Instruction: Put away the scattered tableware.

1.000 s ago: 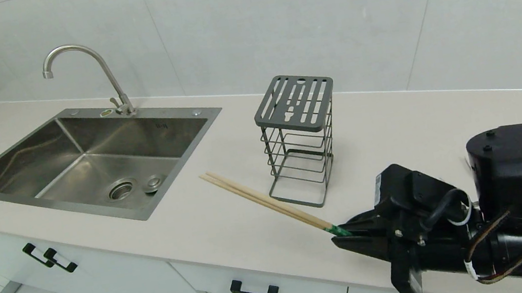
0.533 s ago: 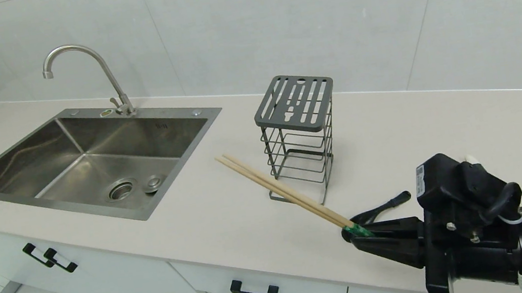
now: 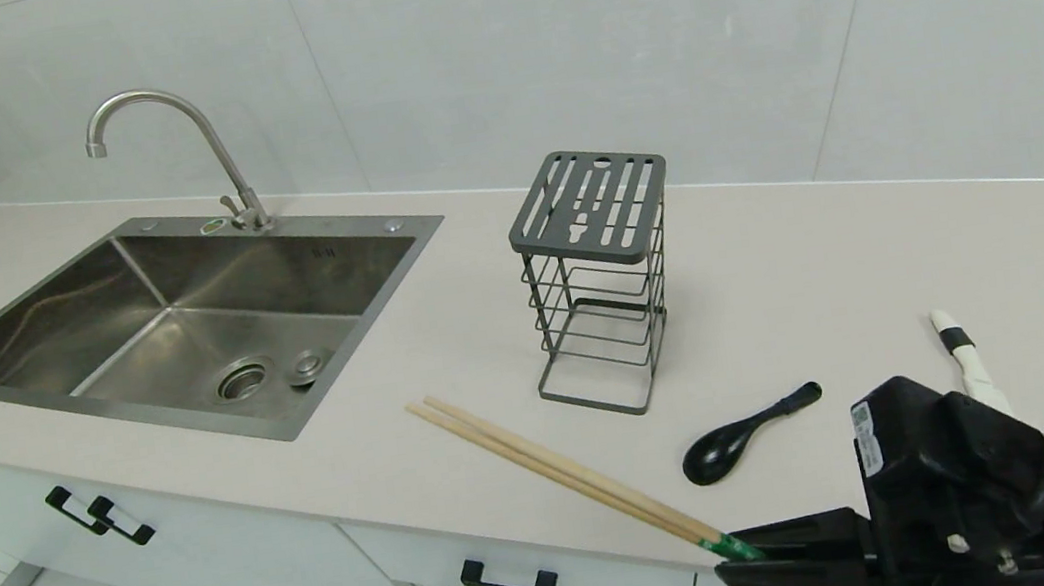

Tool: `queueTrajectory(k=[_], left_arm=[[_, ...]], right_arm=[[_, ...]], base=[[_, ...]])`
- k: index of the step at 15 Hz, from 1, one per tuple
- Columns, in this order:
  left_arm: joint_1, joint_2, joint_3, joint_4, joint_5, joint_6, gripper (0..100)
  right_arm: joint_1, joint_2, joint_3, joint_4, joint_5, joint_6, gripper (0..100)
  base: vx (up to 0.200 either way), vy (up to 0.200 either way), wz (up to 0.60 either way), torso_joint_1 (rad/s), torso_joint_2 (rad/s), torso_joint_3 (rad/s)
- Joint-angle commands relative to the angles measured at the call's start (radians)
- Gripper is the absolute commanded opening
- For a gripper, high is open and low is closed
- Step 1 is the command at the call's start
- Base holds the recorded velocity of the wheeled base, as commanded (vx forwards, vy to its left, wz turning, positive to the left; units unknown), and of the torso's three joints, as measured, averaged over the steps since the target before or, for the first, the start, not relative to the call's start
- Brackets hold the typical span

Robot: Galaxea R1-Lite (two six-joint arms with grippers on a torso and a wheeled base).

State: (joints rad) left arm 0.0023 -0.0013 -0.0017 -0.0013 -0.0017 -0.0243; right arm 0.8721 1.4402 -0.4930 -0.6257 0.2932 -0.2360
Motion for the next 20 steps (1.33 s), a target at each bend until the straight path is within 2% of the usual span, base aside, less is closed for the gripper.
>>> queueTrajectory(k=[1, 8, 10, 12, 15, 20], left_arm=[[0.001, 0.001, 0.0, 0.0, 0.0, 0.0, 100], [0.001, 0.001, 0.0, 0.0, 0.0, 0.0, 100], [0.001, 0.001, 0.0, 0.0, 0.0, 0.0, 100], [0.001, 0.001, 0.0, 0.0, 0.0, -0.002, 100], [0.001, 0.001, 0.0, 0.0, 0.0, 0.0, 100], [0.001, 0.001, 0.0, 0.0, 0.0, 0.0, 100]], right_arm=[[0.071, 0.052, -0.022, -0.003, -0.003, 0.049, 0], [0.091, 0.212, -0.251, 0.012, -0.049, 0.052, 0], [0.1, 0.23, -0.308, 0.087, -0.174, 0.052, 0], [0.148, 0.23, -0.352, 0.155, -0.236, 0.049, 0], [0.168, 0.229, -0.346, 0.153, -0.235, 0.047, 0], [0.205, 0.19, -0.253, 0.146, -0.233, 0.046, 0]], base=[[0.0, 0.0, 0.0, 0.0, 0.0, 0.0], [0.0, 0.0, 0.0, 0.0, 0.0, 0.0], [0.0, 0.0, 0.0, 0.0, 0.0, 0.0], [0.0, 0.0, 0.0, 0.0, 0.0, 0.0], [0.0, 0.0, 0.0, 0.0, 0.0, 0.0], [0.0, 0.0, 0.0, 0.0, 0.0, 0.0]])
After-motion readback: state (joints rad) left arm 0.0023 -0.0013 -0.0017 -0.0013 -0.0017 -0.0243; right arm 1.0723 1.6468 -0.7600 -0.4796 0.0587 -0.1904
